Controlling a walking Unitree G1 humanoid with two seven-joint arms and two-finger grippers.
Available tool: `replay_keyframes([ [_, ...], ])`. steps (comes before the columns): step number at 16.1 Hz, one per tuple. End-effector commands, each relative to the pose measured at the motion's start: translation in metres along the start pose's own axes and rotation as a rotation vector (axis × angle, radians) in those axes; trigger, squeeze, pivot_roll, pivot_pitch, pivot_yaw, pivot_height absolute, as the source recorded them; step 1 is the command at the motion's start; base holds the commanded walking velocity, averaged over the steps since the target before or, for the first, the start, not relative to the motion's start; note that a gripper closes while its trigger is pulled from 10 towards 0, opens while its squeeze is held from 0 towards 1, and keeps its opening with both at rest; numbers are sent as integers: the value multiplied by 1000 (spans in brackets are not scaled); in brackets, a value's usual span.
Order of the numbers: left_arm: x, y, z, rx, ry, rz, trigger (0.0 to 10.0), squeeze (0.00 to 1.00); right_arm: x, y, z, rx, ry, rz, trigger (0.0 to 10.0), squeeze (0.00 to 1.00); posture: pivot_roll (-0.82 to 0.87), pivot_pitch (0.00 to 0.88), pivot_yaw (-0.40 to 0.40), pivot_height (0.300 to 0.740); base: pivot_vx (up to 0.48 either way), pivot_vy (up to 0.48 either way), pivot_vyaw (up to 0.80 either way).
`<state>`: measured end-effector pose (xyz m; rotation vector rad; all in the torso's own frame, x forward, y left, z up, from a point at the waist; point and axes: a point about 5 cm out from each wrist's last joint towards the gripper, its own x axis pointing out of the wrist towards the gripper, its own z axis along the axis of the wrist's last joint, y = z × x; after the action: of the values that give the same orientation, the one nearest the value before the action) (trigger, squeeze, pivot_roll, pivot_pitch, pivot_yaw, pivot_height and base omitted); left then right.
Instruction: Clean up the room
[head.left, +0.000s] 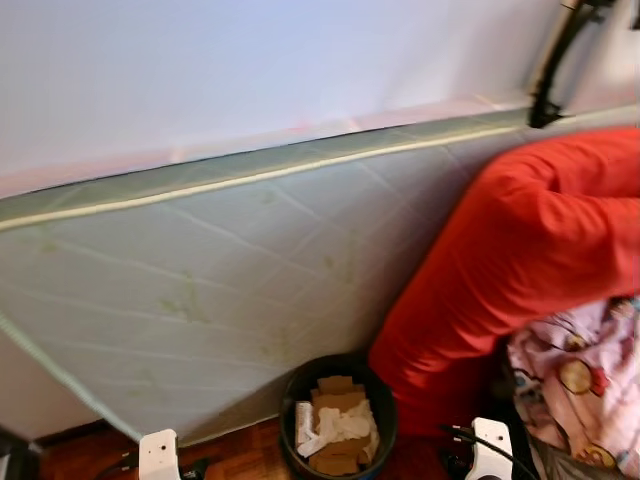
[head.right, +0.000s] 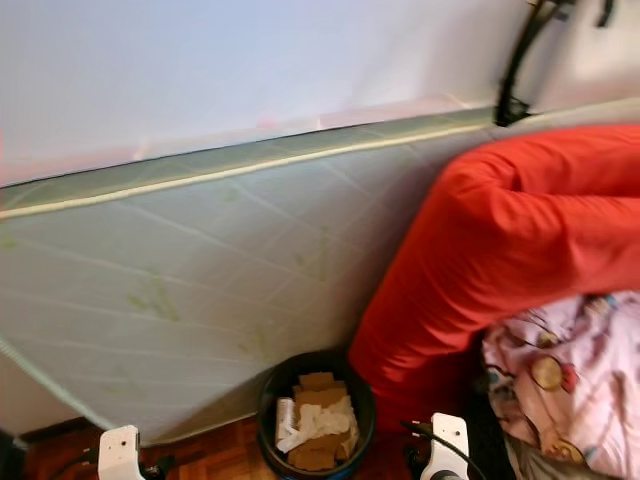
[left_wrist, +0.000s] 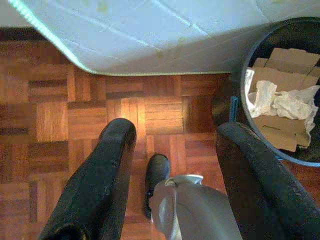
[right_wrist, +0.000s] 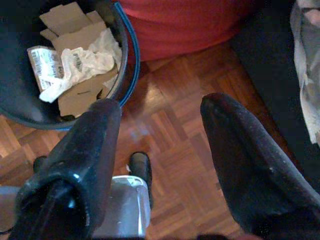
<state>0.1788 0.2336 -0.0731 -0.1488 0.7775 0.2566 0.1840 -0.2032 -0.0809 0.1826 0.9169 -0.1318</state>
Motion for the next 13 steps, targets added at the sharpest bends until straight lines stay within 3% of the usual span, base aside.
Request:
replay_keyframes([
  [1, -1, 2, -1, 10, 3, 5, 10000, 0, 0, 0, -1, 8, 6, -6, 10000, 0, 67, 0, -24, 740, 0, 0, -788],
  [3, 0, 1, -1, 43, 4, 1, 10000, 0, 0, 0, -1, 11, 5, -6, 10000, 0, 66, 0, -23, 740, 0, -476, -788],
  [13, 1, 0, 3, -1, -1, 13, 10000, 0, 0, -1, 2, 28, -12, -21, 10000, 0, 33, 0, -18, 740, 0, 0, -787],
])
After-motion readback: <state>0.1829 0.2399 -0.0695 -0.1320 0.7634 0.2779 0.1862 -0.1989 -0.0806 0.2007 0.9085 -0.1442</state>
